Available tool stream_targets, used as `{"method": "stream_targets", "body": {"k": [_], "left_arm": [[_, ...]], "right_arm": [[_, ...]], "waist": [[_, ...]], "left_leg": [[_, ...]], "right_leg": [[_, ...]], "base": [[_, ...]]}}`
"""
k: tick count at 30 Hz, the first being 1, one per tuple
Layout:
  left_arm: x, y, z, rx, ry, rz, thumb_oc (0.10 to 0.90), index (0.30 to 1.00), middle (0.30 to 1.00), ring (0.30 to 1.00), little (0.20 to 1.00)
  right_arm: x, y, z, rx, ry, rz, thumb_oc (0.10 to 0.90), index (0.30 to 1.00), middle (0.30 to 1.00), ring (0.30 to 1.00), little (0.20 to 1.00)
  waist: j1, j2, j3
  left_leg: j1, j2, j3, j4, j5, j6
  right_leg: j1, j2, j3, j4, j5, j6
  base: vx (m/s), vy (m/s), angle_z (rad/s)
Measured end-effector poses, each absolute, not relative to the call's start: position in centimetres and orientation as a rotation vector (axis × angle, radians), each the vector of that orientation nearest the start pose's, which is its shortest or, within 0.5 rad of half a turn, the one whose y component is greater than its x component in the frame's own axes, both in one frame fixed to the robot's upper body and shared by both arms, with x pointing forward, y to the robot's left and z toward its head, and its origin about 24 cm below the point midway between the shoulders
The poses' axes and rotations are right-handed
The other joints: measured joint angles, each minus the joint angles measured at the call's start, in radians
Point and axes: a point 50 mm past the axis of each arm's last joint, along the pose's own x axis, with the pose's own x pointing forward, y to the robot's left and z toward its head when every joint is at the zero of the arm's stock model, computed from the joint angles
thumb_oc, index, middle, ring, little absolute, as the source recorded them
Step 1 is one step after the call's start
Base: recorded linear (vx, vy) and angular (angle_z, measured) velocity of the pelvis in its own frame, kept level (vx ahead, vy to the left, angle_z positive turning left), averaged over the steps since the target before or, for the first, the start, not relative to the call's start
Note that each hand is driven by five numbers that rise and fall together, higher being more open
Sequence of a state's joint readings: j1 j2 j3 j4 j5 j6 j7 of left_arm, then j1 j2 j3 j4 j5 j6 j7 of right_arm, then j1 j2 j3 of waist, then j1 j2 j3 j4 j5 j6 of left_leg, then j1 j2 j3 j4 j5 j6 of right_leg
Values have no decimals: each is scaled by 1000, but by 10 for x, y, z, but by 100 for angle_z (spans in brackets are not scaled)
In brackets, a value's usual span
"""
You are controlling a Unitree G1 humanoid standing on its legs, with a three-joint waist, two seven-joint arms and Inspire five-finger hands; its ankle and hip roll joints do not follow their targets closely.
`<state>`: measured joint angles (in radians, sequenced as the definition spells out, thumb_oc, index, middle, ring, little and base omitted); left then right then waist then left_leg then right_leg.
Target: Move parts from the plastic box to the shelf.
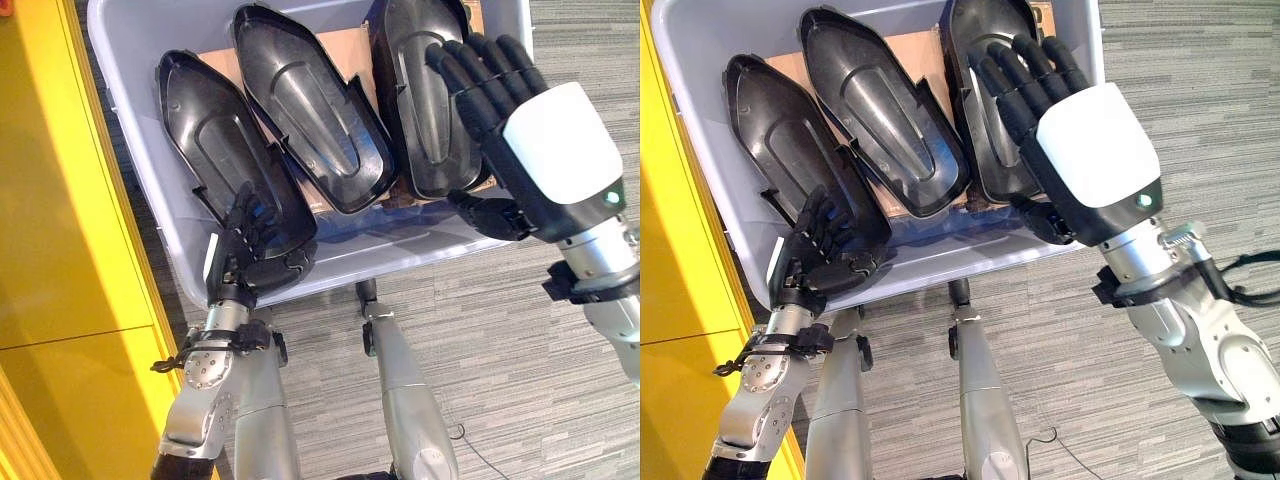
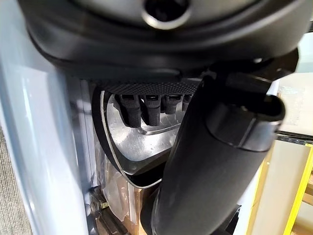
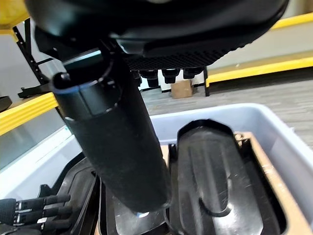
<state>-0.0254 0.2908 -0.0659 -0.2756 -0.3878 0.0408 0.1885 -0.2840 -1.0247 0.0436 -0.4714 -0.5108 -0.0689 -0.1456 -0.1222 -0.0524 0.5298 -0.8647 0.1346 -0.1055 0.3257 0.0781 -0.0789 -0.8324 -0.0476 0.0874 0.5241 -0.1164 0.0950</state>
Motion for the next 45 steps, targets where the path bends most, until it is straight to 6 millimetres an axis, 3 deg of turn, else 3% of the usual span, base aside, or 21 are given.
{"method": "stream_targets", "body": {"k": [11,17,33,45], "left_arm": [[255,172,117,-145,-256,10,900,1000,1000,1000,1000],[256,169,119,-167,-273,12,900,1000,1000,1000,1000],[258,170,117,-167,-267,30,900,1000,1000,1000,1000],[258,173,118,-170,-275,44,900,1000,1000,1000,1000]], "right_arm": [[265,-209,243,-1403,-764,-89,900,1000,1000,1000,1000],[275,-210,241,-1349,-734,-107,900,1000,1000,1000,1000],[285,-214,231,-1293,-676,-128,900,1000,1000,1000,1000],[278,-211,230,-1278,-694,-110,900,1000,1000,1000,1000]], "waist": [[41,11,0],[48,21,0],[49,28,-2],[44,28,-2]], "left_leg": [[-41,0,-7,1,1,-1],[-57,-1,-16,2,9,-13],[-56,-1,-25,20,5,-16],[-55,1,-20,19,2,-21]], "right_leg": [[-40,2,-4,6,-1,-1],[-60,2,-11,26,-8,-5],[-53,2,-18,40,-20,-10],[-62,2,-17,49,-21,-10]], "base": [[9,-2,1],[9,-5,4],[3,-1,1],[-3,2,0]]}}
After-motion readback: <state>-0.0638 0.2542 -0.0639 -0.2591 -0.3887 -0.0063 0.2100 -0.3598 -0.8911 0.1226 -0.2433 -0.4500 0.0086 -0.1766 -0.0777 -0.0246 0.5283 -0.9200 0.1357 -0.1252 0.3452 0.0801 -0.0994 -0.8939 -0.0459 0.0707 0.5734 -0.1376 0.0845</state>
